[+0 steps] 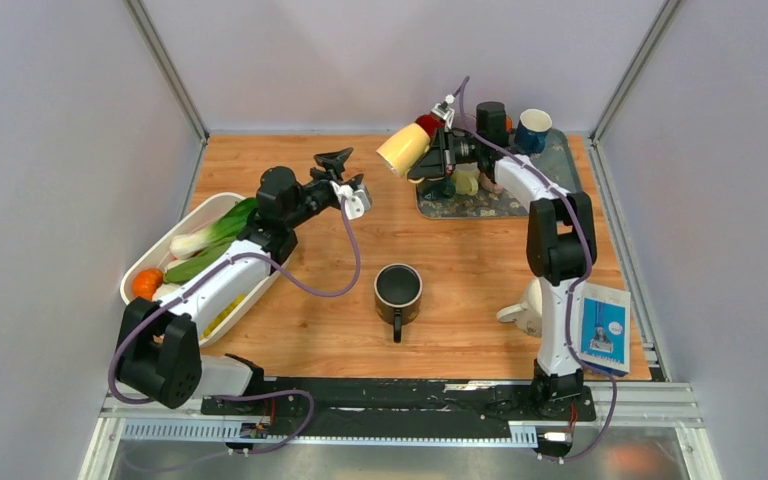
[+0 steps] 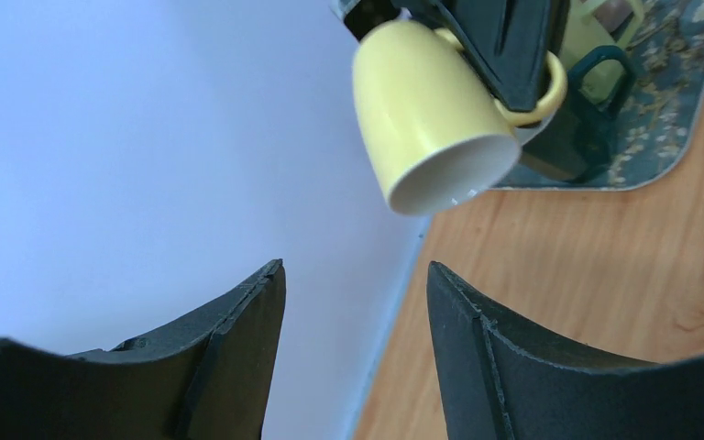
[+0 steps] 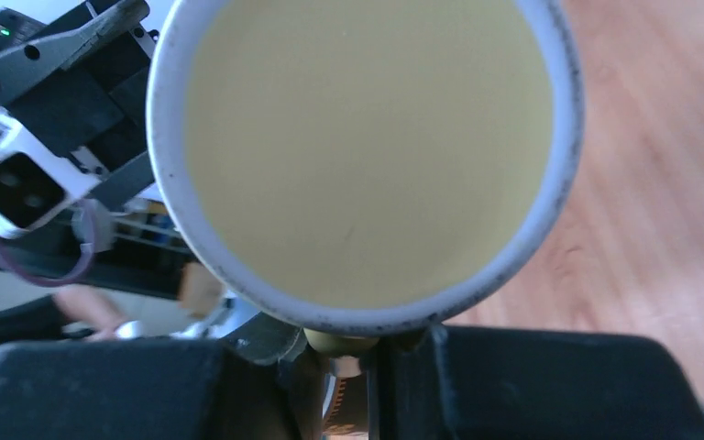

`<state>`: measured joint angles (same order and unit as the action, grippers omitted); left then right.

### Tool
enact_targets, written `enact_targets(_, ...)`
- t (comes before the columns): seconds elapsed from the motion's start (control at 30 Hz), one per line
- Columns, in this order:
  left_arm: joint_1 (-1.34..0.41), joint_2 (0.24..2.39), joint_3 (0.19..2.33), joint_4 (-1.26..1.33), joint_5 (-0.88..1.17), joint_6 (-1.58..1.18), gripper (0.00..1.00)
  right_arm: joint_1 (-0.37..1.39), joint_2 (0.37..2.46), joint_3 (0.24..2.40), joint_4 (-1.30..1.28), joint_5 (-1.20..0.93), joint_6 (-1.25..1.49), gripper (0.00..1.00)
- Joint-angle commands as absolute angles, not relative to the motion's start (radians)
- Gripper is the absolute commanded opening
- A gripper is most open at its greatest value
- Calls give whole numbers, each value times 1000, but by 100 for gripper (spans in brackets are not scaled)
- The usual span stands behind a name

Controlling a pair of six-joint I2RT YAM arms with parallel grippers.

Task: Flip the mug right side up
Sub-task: Turn over the cup at the center of the board.

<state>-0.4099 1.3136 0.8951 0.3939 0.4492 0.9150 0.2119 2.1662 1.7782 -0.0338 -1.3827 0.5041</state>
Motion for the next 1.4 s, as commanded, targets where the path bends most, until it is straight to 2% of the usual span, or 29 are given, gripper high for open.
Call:
enact_targets(0.0,-411,1364,898,560,524,1065,66,255,2162,1914,192,-1647,810,0)
enact_targets(0.23,-412,1441,910,632,621,1045,64,303,2176,1917,193,-1675,829,0)
enact_targets(0.43,-432,1537,932,798,535,1091,58,315,2193,1920,184,-1677,859,0)
enact_targets(0.5,-433,1565,938,845,506,1104,51,316,2198,1917,166,-1677,860,0)
enact_targets(0.57,-434,1584,946,871,478,1102,37,315,2202,1914,163,-1677,859,1)
enact_targets(0.6,-433,1586,948,880,460,1085,25,314,2204,1916,163,-1677,860,4)
enact_targets(0.63,-433,1589,952,885,452,1063,17,314,2204,1917,160,-1677,855,7)
enact_targets(0.67,-433,1588,955,882,440,1006,5,313,2204,1917,161,-1674,846,10)
enact_targets(0.7,-433,1582,966,847,429,978,2,311,2202,1919,161,-1668,832,16)
enact_targets(0.93,-430,1501,1013,541,379,651,0,237,2159,1918,109,-1480,626,69)
enact_targets(1.0,-426,1463,1021,436,382,582,0,217,2146,1966,-129,-1332,423,97)
enact_targets(1.1,-420,1433,1035,252,404,524,0,223,2138,2097,-495,-905,1,100)
enact_targets(1.17,-419,1431,1075,98,424,523,0,235,2118,2132,-571,-776,-201,100)
enact_targets(1.27,-407,1448,1148,-62,397,470,0,256,2026,2021,-542,-748,-429,100)
enact_targets(1.37,-377,1461,1174,-121,356,325,0,320,1843,1720,-338,-668,-687,100)
